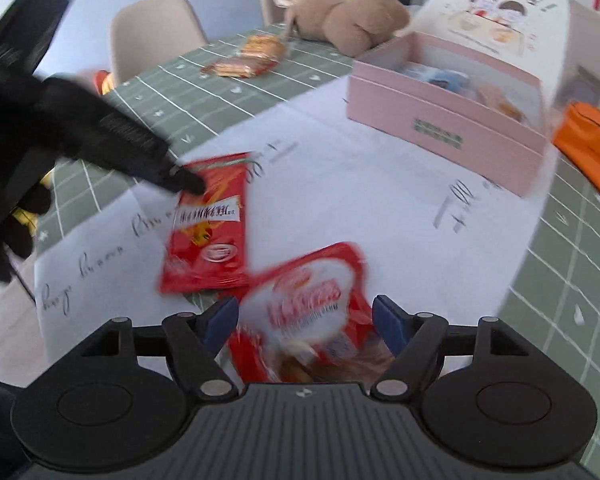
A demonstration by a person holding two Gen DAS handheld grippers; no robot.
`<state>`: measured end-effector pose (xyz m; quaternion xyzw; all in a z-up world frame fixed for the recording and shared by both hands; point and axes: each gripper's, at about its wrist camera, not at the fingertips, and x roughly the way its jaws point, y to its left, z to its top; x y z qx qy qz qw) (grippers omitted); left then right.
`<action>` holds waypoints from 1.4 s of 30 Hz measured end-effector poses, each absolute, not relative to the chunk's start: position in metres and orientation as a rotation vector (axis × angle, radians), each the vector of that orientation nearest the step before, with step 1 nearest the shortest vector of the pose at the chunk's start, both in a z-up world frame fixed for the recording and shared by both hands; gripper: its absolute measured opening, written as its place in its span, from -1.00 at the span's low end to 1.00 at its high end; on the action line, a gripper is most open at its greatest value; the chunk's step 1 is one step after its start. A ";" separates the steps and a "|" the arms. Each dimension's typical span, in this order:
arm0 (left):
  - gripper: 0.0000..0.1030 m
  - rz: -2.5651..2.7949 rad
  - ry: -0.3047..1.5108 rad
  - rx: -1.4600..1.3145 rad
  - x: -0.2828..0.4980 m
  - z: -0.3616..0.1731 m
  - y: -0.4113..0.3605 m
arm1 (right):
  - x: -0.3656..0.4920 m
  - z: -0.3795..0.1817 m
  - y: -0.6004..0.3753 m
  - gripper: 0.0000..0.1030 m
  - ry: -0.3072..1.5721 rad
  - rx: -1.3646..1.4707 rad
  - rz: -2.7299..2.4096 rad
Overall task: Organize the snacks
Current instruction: 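Grasp the red spicy-strip packet with left tool while right holds roast-duck packet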
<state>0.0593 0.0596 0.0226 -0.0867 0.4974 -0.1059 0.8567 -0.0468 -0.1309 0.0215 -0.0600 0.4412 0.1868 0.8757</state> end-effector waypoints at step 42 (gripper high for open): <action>0.25 -0.264 0.931 0.115 0.030 0.014 0.031 | -0.045 -0.005 -0.163 1.00 0.813 -0.065 0.231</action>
